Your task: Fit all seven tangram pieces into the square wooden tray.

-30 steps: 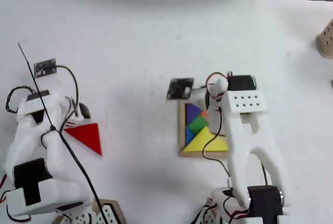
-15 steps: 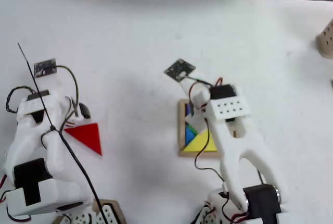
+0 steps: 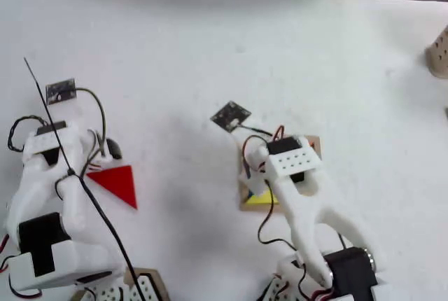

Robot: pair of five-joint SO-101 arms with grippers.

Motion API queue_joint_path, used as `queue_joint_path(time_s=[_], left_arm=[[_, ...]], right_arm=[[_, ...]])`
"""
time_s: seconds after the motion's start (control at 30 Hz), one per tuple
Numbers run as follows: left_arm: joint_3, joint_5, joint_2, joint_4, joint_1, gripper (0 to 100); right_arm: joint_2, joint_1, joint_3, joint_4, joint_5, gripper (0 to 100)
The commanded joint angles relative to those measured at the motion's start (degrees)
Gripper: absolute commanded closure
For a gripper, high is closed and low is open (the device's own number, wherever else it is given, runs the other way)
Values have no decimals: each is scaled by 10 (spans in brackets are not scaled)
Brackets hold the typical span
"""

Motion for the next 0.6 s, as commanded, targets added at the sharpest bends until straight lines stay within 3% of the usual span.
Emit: queue_joint_path(time_s=[0.0, 0.3, 0.57], left_arm=[[-22, 4, -5, -8, 2, 732], [-22, 4, -5, -8, 1, 732], [-22, 4, -5, -8, 1, 732]], right_arm=[[-30, -1, -4, -4, -4, 981], [-30, 64, 2, -2, 15, 981], [-80, 66, 20, 15, 19, 981]])
